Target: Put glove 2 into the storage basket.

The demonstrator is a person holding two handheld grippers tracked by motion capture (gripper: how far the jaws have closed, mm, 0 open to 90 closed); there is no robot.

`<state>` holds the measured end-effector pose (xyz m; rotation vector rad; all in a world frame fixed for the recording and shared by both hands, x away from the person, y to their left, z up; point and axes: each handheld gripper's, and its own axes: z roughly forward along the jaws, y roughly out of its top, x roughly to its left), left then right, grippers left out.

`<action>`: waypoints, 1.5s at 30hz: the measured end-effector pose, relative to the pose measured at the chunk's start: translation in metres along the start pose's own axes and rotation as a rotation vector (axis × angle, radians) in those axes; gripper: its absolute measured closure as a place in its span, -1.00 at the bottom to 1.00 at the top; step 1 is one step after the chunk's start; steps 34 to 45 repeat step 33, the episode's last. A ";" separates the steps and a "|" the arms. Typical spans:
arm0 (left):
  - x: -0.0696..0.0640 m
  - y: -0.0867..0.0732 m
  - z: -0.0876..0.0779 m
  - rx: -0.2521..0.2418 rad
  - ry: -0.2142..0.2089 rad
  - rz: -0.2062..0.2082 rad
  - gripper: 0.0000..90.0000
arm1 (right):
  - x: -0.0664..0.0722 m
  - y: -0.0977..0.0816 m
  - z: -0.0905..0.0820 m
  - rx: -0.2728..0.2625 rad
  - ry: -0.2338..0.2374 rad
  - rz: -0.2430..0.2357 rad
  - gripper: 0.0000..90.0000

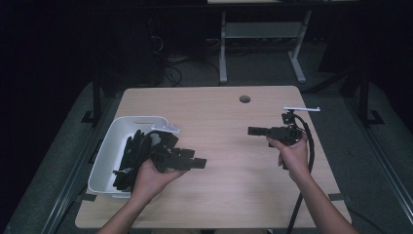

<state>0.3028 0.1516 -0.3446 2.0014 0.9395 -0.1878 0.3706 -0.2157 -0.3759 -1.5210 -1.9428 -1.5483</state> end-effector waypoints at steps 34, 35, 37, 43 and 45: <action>-0.024 -0.010 0.059 0.055 -0.061 0.038 -0.39 | -0.045 -0.040 -0.055 -0.044 -0.053 0.076 0.10; -0.024 -0.010 0.059 0.055 -0.061 0.038 -0.39 | -0.045 -0.040 -0.055 -0.044 -0.053 0.076 0.10; -0.024 -0.010 0.059 0.055 -0.061 0.038 -0.39 | -0.045 -0.040 -0.055 -0.044 -0.053 0.076 0.10; -0.024 -0.010 0.059 0.055 -0.061 0.038 -0.39 | -0.045 -0.040 -0.055 -0.044 -0.053 0.076 0.10; -0.024 -0.010 0.059 0.055 -0.061 0.038 -0.39 | -0.045 -0.040 -0.055 -0.044 -0.053 0.076 0.10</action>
